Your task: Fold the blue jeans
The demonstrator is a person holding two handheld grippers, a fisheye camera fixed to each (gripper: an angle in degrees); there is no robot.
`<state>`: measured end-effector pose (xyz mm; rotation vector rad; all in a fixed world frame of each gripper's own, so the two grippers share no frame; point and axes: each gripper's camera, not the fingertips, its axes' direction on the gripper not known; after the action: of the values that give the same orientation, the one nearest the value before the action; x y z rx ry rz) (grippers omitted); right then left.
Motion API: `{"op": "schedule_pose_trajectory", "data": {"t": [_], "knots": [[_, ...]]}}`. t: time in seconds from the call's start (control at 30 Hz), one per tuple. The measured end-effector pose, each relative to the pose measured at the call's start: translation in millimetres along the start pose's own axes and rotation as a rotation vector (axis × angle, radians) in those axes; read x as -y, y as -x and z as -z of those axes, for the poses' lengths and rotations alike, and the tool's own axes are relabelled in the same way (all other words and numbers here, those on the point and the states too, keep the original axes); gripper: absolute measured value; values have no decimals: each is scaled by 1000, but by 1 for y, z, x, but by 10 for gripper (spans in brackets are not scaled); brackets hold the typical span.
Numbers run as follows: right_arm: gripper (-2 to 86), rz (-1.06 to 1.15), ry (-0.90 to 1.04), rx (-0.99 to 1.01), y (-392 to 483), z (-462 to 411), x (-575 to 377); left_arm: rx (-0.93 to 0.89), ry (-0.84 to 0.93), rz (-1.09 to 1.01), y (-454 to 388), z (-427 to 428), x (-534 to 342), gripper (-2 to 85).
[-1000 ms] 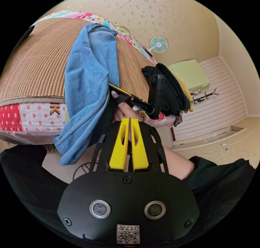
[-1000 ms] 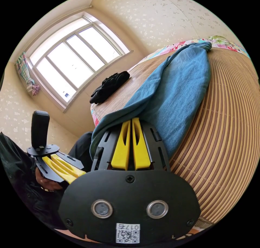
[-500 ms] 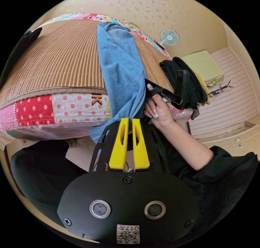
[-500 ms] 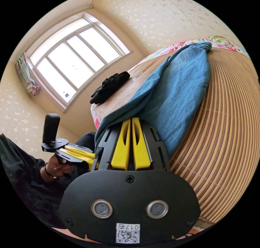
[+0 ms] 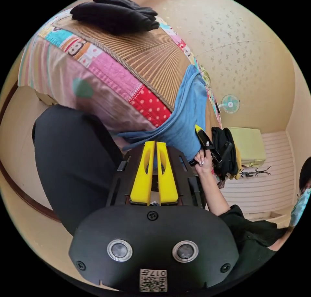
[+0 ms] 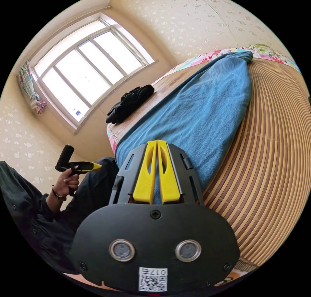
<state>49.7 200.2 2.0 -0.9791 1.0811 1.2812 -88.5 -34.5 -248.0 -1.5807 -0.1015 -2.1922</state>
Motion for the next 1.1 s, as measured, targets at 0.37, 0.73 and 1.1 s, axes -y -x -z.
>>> {"op": "schedule_pose_trajectory", "data": {"t": [0.37, 0.73, 1.1], "knots": [[29, -104, -55, -251, 48, 71, -18, 240, 35, -308, -76, -59, 42, 62], [54, -185, 15, -304, 52, 59, -56, 285, -23, -292, -78, -67, 20, 50], [5, -76, 33, -388, 112, 77, -56, 208, -32, -336, -93, -2, 11, -9]]}}
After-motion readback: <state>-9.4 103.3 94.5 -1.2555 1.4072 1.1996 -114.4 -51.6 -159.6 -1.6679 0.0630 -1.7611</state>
